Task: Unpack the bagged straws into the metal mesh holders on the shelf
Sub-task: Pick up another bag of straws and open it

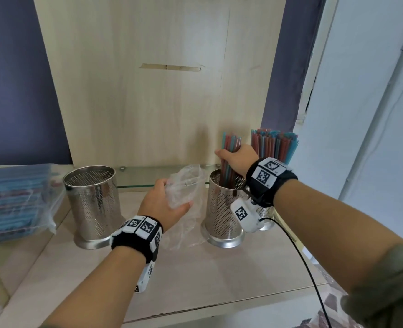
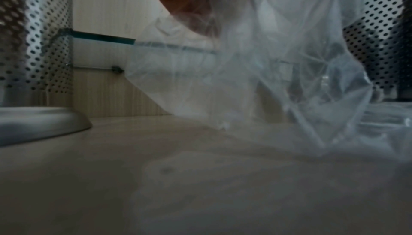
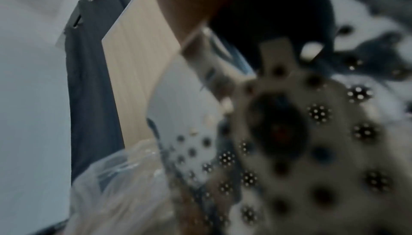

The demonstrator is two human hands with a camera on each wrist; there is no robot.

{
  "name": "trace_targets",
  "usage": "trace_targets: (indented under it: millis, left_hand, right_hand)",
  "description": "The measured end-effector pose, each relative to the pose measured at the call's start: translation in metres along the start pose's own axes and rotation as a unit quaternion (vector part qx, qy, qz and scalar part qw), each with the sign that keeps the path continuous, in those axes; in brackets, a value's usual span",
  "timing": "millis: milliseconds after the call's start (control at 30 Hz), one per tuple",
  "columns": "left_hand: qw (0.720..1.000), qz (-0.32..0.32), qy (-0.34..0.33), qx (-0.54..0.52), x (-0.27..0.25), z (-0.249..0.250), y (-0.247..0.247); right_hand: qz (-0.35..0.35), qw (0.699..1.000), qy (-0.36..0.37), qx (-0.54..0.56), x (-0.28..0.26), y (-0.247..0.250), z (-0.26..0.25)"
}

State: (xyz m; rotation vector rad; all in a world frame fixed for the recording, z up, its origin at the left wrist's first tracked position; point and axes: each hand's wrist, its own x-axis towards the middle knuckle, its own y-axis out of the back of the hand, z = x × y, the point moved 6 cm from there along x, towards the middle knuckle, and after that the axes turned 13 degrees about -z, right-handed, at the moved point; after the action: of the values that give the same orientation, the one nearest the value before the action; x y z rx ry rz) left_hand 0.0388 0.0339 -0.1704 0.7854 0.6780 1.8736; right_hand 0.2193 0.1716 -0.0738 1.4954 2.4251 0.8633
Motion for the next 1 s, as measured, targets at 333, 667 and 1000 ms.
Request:
trace_targets:
  millis: [333,667,1000]
  left_hand:
    - [1.0,0.007,0.003,-0.01,0.001,-0.002,-0.001]
    - [0.984,-0.003,0.0,0.179,0.001,0.004,-0.011]
    - [0.938,-0.073,-0.027,0.338,-0.01,0.028,-0.002]
  right_hand:
    - [-0.083,0.99,-0.041,-0.106,-0.037,0.001,0.005]
    - [0.024,0.994,0.02,-0.105,-0.069,-0.017,0.048]
    - [0.036,0.997,0.03,-0.054,-0.06,-0.017,0.065]
